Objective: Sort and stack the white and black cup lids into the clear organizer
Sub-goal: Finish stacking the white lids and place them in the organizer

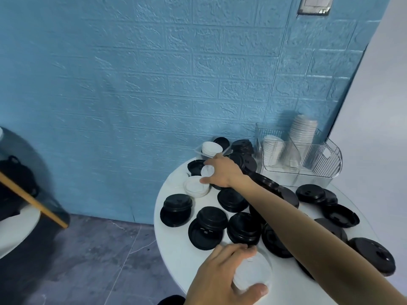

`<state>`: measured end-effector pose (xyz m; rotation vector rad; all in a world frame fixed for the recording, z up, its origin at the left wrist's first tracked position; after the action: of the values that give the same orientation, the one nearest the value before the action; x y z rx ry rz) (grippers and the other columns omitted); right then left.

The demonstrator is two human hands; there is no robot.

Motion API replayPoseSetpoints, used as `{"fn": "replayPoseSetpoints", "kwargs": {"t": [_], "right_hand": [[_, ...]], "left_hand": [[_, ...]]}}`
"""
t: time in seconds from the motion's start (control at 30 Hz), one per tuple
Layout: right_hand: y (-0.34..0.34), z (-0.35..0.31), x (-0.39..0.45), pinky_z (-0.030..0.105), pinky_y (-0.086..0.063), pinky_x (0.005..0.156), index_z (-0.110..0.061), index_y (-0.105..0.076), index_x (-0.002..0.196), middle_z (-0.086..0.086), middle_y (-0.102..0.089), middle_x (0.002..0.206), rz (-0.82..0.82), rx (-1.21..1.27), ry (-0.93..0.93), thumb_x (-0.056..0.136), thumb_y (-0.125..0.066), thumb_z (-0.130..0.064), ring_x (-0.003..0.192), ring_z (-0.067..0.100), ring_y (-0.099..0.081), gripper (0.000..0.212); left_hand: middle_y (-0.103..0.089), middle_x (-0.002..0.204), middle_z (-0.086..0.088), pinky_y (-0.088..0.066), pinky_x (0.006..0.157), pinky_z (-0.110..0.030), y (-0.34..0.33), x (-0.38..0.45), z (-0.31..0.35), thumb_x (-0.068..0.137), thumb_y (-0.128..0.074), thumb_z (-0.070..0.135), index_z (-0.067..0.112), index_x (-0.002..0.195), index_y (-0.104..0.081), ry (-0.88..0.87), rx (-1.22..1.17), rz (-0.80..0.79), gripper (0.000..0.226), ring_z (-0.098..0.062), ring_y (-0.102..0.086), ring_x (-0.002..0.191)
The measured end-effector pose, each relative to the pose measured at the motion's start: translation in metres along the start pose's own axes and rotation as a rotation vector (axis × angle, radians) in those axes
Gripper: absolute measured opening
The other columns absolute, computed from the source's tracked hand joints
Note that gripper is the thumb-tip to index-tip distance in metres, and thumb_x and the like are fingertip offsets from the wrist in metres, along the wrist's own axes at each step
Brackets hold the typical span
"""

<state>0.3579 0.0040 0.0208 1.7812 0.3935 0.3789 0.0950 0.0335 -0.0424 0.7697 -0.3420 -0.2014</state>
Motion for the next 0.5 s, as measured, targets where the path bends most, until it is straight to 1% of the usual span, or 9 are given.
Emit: {"fn": "replayPoseSetpoints", "kwargs": {"t": [0.13,0.23,0.3,0.37,0.4,0.43,0.5], "right_hand": [[0.029,-0.006,-0.019,0.043,-0.045,0.103,-0.033,-0.056,0.137,0.005,-0.052,0.137,0.056,0.053,0.053,0.078,-0.075,-0.058,0.127,0.030,-0.050,0.067],[0.068,-0.009,-0.053,0.040,-0.043,0.106,-0.033,-0.058,0.136,0.001,-0.056,0.137,0.128,0.124,0.099,0.077,-0.078,-0.057,0.126,0.023,-0.053,0.067],[0.089,-0.006,-0.093,0.036,-0.042,0.106,-0.037,-0.059,0.133,-0.007,-0.059,0.134,0.186,0.192,0.144,0.074,-0.079,-0.060,0.123,0.012,-0.054,0.066],[0.098,-0.003,-0.142,0.023,-0.040,0.103,-0.042,-0.056,0.133,-0.020,-0.057,0.133,0.204,0.210,0.199,0.072,-0.078,-0.066,0.118,-0.006,-0.050,0.069],[0.097,-0.001,-0.166,0.016,-0.038,0.101,-0.046,-0.054,0.134,-0.026,-0.056,0.133,0.206,0.217,0.210,0.071,-0.077,-0.069,0.118,-0.012,-0.048,0.071],[0.093,0.001,-0.188,0.013,-0.037,0.101,-0.048,-0.052,0.134,-0.030,-0.054,0.133,0.201,0.227,0.206,0.070,-0.076,-0.072,0.120,-0.013,-0.047,0.072],[0.073,0.006,-0.225,0.015,-0.039,0.103,-0.049,-0.052,0.132,-0.033,-0.053,0.132,0.166,0.257,0.187,0.070,-0.075,-0.074,0.123,-0.012,-0.048,0.070]], "left_hand": [[-0.036,0.139,0.047,-0.026,0.102,-0.003,0.000,0.000,-0.001,0.076,-0.050,0.083,0.061,0.141,-0.042,-0.001,0.000,0.000,0.070,0.019,-0.028,0.133],[-0.035,0.141,0.046,-0.028,0.103,-0.004,0.000,-0.001,-0.001,0.076,-0.051,0.083,0.064,0.139,-0.039,-0.010,-0.012,-0.001,0.067,0.018,-0.029,0.134],[-0.034,0.141,0.046,-0.032,0.104,-0.007,0.000,-0.002,-0.002,0.075,-0.054,0.083,0.065,0.138,-0.039,-0.004,-0.031,0.003,0.066,0.016,-0.031,0.133],[-0.034,0.139,0.045,-0.036,0.105,-0.012,-0.001,-0.002,-0.003,0.073,-0.058,0.082,0.067,0.135,-0.039,0.015,-0.046,0.017,0.066,0.015,-0.033,0.132],[-0.034,0.138,0.046,-0.036,0.105,-0.013,0.000,-0.002,-0.004,0.072,-0.060,0.082,0.069,0.132,-0.037,0.028,-0.048,0.020,0.066,0.016,-0.033,0.132],[-0.035,0.136,0.047,-0.035,0.106,-0.012,0.000,-0.002,-0.004,0.070,-0.062,0.081,0.072,0.130,-0.035,0.041,-0.054,0.027,0.066,0.017,-0.033,0.132],[-0.039,0.131,0.048,-0.038,0.100,-0.013,0.000,-0.002,-0.005,0.067,-0.067,0.078,0.076,0.126,-0.032,0.068,-0.071,0.043,0.069,0.018,-0.036,0.129]]}}
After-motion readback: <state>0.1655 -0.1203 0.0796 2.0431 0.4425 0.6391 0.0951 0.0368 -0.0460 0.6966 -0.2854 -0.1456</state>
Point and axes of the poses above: each hand's wrist, its own x-axis towards the middle knuckle, its own y-axis out of the back of the hand, z = x × y, the point moved 3 cm from there along x, towards the middle knuckle
